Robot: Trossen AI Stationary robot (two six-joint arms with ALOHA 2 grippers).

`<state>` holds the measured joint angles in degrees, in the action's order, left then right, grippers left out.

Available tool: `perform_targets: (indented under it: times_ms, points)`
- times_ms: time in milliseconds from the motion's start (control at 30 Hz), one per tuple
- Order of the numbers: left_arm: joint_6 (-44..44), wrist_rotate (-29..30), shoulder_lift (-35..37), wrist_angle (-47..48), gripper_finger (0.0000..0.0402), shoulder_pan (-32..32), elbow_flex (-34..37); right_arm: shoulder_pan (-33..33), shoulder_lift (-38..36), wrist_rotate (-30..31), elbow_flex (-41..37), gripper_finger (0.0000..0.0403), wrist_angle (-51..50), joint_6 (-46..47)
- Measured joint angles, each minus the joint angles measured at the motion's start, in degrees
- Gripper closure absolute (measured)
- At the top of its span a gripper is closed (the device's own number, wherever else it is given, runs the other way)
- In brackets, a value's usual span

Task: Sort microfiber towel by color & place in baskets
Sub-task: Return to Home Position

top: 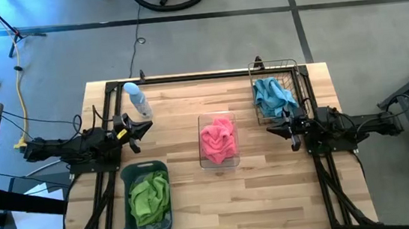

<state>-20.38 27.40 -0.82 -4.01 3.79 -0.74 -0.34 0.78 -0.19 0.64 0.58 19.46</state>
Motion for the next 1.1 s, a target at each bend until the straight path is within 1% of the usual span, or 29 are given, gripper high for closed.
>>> perform_targets:
  times_ms: [467,533,667,733,900,1100]
  points:
    - [0.6,0.0,0.0,0.2,0.0401,0.0,0.0,0.0,0.0,0.0,0.0,0.0403,0.0,0.0]
    - [4.9,-0.5,-0.1,0.2,0.0401,0.0,0.0,0.0,0.0,0.0,0.0,0.0403,0.0,0.0]
    - [14.8,-4.6,-0.7,0.3,0.0401,0.0,0.0,0.0,0.0,0.0,0.0,0.0403,0.0,0.0]
    - [18.3,-6.6,-1.3,0.5,0.0401,0.0,0.0,0.0,0.0,0.0,0.0,0.0403,0.0,0.0]
    - [19.6,-9.8,-2.8,0.9,0.0401,0.0,0.0,0.0,0.0,0.0,0.0,0.0403,0.0,0.0]
    - [19.1,-10.3,-3.8,1.0,0.0401,0.0,0.0,0.0,0.0,0.0,0.0,0.0403,0.0,0.0]
